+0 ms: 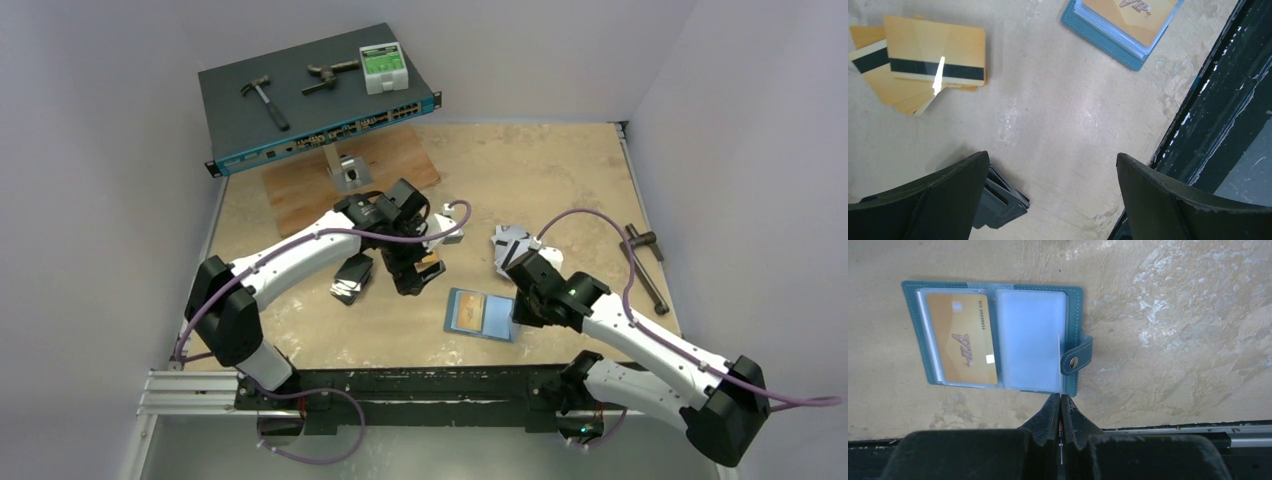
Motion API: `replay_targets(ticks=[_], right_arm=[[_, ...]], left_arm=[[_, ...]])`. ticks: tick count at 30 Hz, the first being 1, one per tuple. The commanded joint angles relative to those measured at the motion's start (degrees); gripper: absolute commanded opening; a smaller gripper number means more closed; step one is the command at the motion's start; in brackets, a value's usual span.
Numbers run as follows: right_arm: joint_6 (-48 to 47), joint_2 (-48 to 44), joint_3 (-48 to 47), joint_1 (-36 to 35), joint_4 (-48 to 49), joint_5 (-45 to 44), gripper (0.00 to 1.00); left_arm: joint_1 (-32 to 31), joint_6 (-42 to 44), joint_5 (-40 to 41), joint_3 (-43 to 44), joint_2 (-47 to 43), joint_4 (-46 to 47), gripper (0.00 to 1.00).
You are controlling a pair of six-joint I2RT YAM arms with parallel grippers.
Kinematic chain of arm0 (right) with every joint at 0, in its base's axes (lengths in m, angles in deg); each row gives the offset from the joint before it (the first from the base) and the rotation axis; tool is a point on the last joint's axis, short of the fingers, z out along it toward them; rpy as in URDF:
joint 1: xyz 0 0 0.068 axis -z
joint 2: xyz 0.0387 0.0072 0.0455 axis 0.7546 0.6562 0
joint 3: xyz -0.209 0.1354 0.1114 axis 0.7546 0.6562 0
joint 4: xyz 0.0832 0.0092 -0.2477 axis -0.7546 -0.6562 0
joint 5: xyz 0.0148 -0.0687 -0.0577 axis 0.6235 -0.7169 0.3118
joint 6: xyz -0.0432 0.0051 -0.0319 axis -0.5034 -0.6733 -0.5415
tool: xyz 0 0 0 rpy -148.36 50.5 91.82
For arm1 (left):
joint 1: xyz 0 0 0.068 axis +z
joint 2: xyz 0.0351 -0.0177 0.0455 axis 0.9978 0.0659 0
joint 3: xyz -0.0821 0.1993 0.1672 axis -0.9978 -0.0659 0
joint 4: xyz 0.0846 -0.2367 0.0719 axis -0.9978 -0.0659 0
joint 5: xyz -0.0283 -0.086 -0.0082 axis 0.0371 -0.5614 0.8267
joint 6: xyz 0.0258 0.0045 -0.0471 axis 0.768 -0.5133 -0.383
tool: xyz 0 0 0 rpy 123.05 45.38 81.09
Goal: Put the credit cards into the card holder
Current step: Move the card holder to the center of the board.
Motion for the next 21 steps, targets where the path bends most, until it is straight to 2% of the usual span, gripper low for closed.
replay_targets(ticks=[1, 7, 11, 15, 21], right_arm=[[4.0, 2.2, -2.9, -2.1, -3.6, -4.4, 0.0], [7.4, 2.1, -3.0, -4.5, -5.7, -5.5, 0.0], [8.3, 0.5, -1.6, -4.7, -5.4, -4.9, 0.0], [9.6, -0.1, 0.4, -5.1, -3.6, -3.6, 0.0], [10.8, -2.2, 2.3, -5.4, -3.4, -3.7, 0.0]], left_arm=[[-2.3, 2.7, 1.4, 3.5, 3.3, 3.1, 1.0], [-3.7, -1.4, -2.9, 8.6, 10.6, 3.5, 1.0], [-3.8, -5.6, -5.0, 7.3, 13.4, 5.2, 1.0], [-3.7, -14.1, -5.5, 5.0, 15.2, 5.3, 1.0], [-3.6, -25.7, -10.4, 1.8, 19.8, 5.4, 1.0]])
